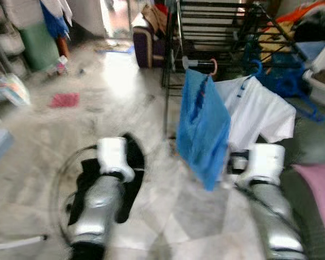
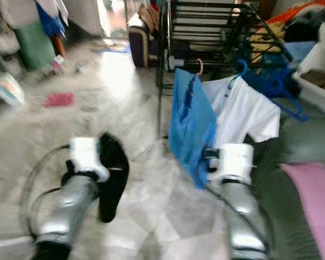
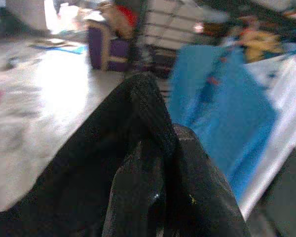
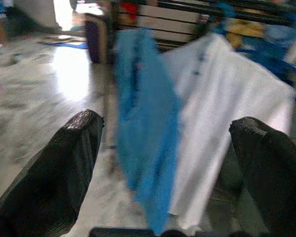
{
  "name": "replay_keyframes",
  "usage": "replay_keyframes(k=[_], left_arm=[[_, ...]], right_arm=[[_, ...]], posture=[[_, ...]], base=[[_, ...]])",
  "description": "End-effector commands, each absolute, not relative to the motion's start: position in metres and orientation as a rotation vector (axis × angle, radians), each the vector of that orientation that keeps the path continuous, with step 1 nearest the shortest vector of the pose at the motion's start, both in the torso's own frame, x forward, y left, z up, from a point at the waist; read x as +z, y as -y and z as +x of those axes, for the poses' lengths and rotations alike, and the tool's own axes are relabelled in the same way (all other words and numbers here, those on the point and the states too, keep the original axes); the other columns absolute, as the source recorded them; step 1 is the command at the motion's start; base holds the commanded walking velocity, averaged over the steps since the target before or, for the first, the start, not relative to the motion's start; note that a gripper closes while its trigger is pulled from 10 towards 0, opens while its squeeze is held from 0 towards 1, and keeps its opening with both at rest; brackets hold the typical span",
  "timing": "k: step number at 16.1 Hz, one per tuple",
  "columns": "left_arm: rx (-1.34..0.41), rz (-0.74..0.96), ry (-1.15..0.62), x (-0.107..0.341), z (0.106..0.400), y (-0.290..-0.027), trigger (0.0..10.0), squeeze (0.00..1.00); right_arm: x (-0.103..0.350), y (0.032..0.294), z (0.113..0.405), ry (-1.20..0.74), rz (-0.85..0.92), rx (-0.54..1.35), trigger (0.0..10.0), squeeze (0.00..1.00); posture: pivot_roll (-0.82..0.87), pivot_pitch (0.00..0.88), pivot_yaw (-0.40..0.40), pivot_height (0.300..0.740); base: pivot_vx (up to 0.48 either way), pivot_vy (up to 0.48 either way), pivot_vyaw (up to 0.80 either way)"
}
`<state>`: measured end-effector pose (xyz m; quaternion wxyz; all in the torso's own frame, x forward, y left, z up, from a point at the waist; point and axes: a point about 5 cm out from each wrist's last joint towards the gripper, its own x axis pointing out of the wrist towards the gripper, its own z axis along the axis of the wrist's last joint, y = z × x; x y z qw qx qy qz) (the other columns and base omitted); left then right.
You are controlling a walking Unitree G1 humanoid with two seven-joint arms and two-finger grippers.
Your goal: Hang hanger
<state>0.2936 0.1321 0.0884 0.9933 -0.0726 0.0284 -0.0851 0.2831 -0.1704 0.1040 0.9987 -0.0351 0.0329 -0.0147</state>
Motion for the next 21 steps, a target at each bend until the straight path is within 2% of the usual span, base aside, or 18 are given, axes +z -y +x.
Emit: replay_keyframes(k=[1, 6, 11, 21], left_arm=[[-0.164, -0.145, -0.024, 0.094, 0.292, -0.130, 10.0, 0.00], [-0.193, -0.153, -0.025, 0.095, 0.288, -0.128, 10.0, 0.00], [-0.200, -0.164, -0.047, 0.092, 0.289, -0.127, 10.0, 0.00], [-0.176, -0.166, -0.057, 0.091, 0.287, -0.133, 10.0, 0.00]], right_arm=[[0.103, 0.171, 0.288, -0.069, -0.090, -0.014, 10.0, 0.00], [0.102, 0.175, 0.294, -0.061, -0.076, -0.078, 10.0, 0.00], [0.090, 0.179, 0.280, -0.090, -0.080, -0.082, 10.0, 0.00], [0.093, 0.180, 0.287, -0.082, -0.086, -0.076, 10.0, 0.00]], posture=[[0.05, 0.000, -0.086, 0.740], [0.05, 0.000, -0.050, 0.740], [0.03, 0.000, -0.044, 0.740], [0.03, 0.000, -0.051, 0.740]], base=[[0.000, 0.000, 0.00], [0.000, 0.000, 0.00], [0.000, -0.395, 0.00], [0.000, -0.421, 0.00]])
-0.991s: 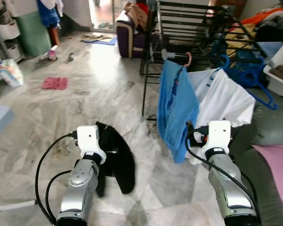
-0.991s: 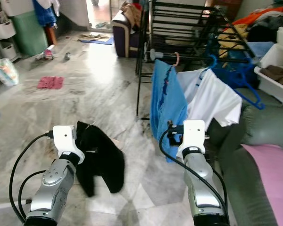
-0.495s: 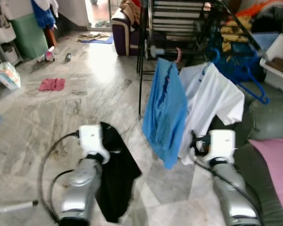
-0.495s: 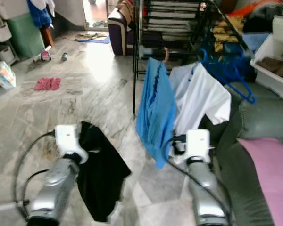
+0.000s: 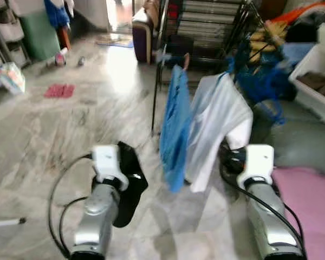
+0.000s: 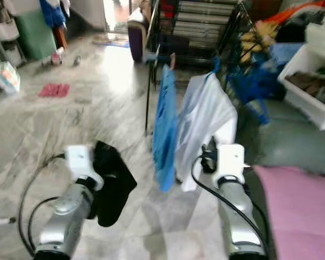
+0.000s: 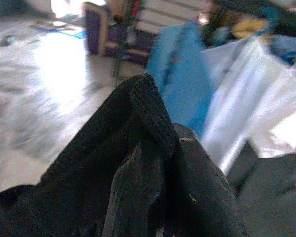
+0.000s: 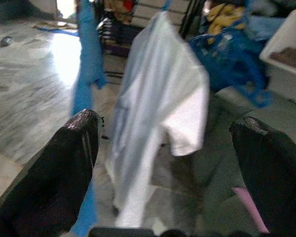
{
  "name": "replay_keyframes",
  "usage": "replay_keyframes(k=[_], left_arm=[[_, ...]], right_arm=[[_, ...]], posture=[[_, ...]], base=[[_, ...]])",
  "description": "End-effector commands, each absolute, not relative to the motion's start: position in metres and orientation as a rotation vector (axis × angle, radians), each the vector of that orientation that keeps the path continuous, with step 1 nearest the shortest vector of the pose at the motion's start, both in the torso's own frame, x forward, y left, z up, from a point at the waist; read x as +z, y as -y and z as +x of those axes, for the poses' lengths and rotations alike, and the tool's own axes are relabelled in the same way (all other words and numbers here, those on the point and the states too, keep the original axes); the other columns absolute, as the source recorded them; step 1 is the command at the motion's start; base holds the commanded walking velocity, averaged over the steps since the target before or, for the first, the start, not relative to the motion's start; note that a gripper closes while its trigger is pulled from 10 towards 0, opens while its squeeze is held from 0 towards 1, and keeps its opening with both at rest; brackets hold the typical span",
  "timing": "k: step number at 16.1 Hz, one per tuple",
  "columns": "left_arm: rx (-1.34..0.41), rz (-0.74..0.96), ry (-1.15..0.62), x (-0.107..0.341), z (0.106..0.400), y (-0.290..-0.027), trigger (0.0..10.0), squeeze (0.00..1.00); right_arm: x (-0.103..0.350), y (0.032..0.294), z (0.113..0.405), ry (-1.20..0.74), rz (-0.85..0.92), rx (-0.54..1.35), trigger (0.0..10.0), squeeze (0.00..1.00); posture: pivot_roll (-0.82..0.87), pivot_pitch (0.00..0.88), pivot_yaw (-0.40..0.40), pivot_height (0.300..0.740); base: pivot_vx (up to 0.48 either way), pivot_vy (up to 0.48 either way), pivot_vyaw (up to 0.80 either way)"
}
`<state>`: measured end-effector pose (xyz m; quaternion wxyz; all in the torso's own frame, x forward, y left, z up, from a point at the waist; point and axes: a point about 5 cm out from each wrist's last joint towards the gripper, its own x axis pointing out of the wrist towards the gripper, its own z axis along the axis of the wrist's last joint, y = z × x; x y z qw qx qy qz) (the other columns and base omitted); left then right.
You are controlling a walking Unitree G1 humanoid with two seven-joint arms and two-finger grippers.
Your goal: Hang hanger
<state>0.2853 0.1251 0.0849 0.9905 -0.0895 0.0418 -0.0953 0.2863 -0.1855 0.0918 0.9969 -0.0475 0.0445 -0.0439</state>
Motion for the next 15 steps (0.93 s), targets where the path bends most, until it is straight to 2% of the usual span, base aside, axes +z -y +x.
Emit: replay_keyframes(k=[1, 6, 15], left_arm=[[-0.172, -0.166, -0.060, 0.090, 0.287, -0.134, 10.0, 0.00], [-0.153, -0.136, -0.049, 0.092, 0.288, -0.144, 10.0, 0.00], [-0.212, -0.089, -0.020, 0.109, 0.304, -0.151, 10.0, 0.00]], right_arm=[[0.092, 0.180, 0.285, -0.086, -0.071, -0.081, 10.0, 0.00], [0.100, 0.189, 0.281, -0.026, 0.045, -0.151, 10.0, 0.00], [0.091, 0.193, 0.274, -0.031, 0.065, -0.233, 10.0, 0.00]], posture=[[0.03, 0.000, -0.048, 0.740], [0.03, 0.000, -0.025, 0.740], [0.02, 0.000, 0.062, 0.740]], base=[[0.000, 0.000, 0.00], [0.000, 0.000, 0.00], [0.000, 0.000, 0.00]])
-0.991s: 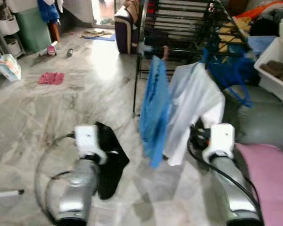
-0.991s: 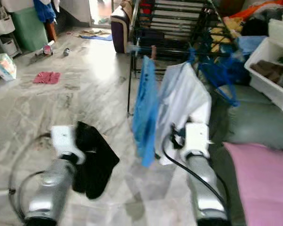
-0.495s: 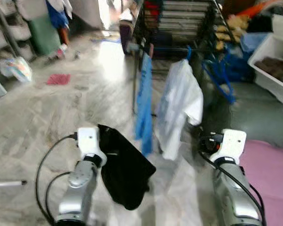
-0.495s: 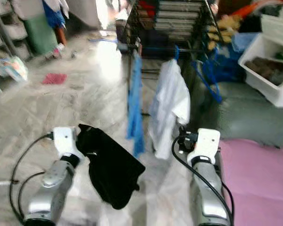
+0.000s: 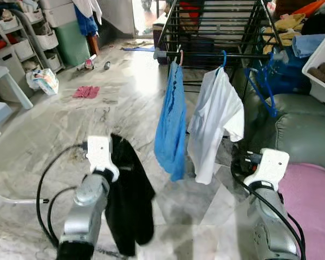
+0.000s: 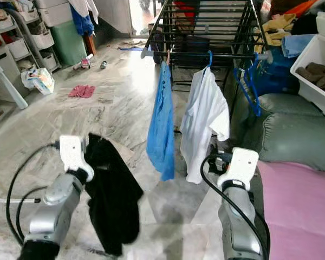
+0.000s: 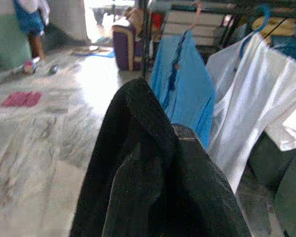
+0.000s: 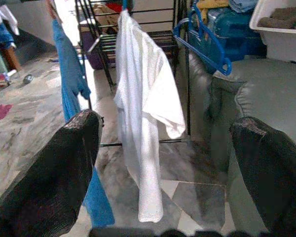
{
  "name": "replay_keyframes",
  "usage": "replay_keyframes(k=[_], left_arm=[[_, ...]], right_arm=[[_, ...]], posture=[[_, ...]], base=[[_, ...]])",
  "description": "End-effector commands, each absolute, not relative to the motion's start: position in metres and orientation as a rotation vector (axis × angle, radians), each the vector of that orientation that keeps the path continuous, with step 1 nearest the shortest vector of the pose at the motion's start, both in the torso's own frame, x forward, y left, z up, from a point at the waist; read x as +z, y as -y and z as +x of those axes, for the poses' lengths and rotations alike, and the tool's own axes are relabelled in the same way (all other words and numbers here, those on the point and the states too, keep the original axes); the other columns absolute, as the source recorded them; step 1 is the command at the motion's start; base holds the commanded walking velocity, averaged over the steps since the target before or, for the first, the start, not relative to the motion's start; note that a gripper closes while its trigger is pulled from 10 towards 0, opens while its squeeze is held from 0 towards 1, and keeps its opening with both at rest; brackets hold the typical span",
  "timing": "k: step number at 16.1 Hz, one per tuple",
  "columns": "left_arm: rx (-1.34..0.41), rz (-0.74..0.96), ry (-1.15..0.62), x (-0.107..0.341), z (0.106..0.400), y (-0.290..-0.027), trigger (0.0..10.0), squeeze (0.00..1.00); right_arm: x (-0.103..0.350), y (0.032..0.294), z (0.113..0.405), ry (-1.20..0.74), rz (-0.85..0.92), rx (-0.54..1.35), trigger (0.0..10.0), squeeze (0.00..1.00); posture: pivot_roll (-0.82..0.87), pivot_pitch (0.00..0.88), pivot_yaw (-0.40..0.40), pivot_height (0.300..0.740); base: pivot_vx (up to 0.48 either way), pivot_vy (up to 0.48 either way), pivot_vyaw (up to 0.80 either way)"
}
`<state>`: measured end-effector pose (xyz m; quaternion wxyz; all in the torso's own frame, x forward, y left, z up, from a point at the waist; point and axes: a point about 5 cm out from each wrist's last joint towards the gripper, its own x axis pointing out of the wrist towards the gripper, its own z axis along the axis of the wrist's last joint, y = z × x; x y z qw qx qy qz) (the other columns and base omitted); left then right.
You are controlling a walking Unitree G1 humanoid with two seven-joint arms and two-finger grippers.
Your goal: Hang hanger
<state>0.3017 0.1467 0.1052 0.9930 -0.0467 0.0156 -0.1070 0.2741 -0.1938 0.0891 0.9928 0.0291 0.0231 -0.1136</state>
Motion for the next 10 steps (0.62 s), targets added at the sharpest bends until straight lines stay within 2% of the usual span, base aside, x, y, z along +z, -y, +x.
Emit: replay_keyframes(k=[1, 7, 10], left_arm=[[-0.219, -0.087, -0.020, 0.1094, 0.3052, -0.1505, 10.0, 0.00], [-0.243, -0.094, -0.034, 0.1061, 0.3077, -0.1496, 10.0, 0.00], [-0.229, -0.100, -0.044, 0.1022, 0.3060, -0.1520, 10.0, 0.00]], right_arm=[[0.0907, 0.1951, 0.2725, -0.031, 0.065, -0.246, 10.0, 0.00], [0.0910, 0.1990, 0.2665, -0.038, 0.042, -0.263, 10.0, 0.00], [0.0918, 0.2002, 0.2685, -0.041, 0.028, -0.254, 10.0, 0.00]], posture=[[0.02, 0.000, 0.068, 0.740], [-0.01, 0.000, 0.050, 0.740], [-0.01, 0.002, 0.033, 0.740]], base=[[0.000, 0.000, 0.00], [0.000, 0.000, 0.00], [0.251, 0.000, 0.00]])
